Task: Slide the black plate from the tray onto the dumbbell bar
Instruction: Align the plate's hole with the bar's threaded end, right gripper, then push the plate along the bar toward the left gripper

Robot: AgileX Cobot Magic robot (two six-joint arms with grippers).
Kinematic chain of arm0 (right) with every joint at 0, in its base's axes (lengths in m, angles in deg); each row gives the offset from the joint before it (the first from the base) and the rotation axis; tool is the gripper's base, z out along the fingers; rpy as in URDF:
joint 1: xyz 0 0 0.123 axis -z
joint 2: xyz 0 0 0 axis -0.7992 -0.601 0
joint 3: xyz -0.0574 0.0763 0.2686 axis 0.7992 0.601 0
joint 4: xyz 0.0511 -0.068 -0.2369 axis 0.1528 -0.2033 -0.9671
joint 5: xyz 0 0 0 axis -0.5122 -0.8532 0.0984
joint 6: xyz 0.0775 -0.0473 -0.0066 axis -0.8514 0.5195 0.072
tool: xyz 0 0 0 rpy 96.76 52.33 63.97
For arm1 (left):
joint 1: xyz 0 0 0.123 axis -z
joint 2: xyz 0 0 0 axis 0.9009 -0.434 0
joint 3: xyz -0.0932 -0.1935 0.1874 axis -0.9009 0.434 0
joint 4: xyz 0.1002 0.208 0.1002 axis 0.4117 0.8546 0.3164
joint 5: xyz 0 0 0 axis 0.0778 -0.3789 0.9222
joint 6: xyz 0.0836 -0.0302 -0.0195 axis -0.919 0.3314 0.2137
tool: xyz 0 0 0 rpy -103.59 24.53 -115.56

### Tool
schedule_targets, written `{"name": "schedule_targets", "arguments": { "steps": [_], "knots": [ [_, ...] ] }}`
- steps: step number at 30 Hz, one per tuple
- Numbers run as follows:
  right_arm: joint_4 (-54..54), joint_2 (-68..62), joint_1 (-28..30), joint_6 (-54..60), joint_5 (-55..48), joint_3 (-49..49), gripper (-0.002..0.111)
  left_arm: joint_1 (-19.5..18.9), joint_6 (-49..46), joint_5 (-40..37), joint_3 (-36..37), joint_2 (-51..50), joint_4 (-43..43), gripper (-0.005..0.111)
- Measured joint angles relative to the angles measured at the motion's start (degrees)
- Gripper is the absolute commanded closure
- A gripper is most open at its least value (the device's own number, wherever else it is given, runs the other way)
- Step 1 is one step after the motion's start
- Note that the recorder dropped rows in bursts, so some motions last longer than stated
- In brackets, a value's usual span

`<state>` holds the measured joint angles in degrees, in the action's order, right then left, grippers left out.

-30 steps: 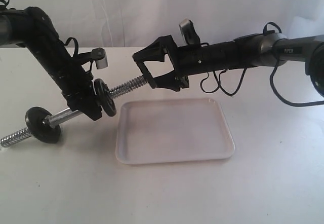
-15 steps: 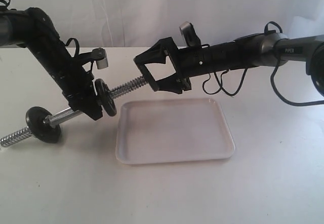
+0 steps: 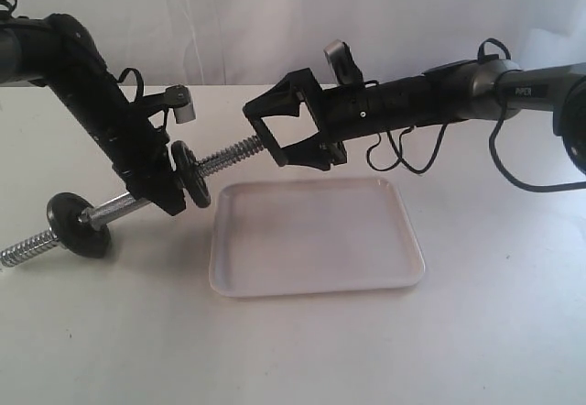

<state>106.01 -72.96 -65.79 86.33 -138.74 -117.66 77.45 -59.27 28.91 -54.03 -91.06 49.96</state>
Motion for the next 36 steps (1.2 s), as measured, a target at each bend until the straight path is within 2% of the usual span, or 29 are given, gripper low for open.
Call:
{"name": "schedule_targets", "arguments": {
  "steps": [36],
  "knots": [
    [4.36,-3.08,-1.59,-0.59,0.66,0.0,0.108,-0.23,-0.09,1.68,0.0,-0.89,-2.93,0.107]
  ]
}}
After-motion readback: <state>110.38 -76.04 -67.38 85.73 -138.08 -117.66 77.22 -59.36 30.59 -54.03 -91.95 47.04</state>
